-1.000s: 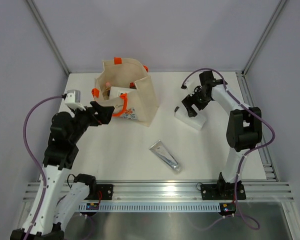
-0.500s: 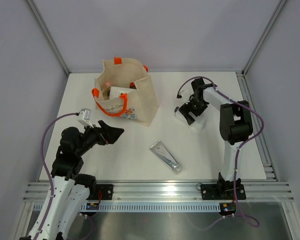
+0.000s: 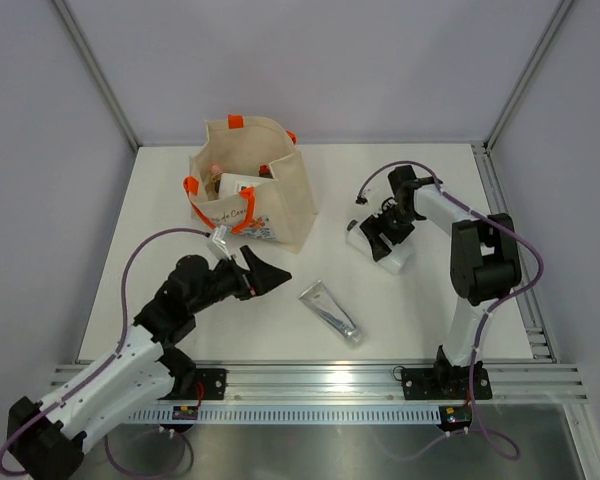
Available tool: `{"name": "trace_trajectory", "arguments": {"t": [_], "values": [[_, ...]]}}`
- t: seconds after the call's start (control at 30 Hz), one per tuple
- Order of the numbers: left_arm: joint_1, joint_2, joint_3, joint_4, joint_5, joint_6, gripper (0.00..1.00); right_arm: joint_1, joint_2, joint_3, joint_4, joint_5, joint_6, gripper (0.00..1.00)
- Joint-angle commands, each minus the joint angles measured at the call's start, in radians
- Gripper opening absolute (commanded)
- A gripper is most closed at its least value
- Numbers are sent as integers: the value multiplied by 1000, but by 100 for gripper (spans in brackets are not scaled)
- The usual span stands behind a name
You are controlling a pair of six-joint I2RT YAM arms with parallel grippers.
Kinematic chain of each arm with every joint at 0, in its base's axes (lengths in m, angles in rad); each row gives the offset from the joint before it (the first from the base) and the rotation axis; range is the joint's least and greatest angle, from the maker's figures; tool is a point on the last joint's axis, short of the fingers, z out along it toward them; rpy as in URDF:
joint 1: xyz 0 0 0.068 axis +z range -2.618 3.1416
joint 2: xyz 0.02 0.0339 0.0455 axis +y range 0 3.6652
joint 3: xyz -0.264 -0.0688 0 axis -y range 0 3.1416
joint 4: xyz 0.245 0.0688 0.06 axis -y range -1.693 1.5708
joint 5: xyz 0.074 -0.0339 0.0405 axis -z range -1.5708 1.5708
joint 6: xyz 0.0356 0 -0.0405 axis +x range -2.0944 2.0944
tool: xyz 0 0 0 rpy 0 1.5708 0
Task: Place the personal care products into the canvas bag
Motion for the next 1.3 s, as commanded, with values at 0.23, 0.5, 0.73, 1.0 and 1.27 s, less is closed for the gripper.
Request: {"name": "trace_trajectory", "arguments": {"t": [0.23,0.5,0.73,1.0,1.27], "values": [[-230,455,75,505,-390,-358,99,13,-452,-186,41,-452,212,0],[-279,798,351,655,-346,-358,99,15,-526,-275,93,-466,232,0],[-317,881,445,497,-433,-363,94,13,-564,-289,121,-506,233,0],[-326,914,468,461,-433,-348,91,13,-593,-278,132,-521,263,0],[-325,839,494,369,-454,-219,99,-8,-604,-269,138,-541,273,0]]}}
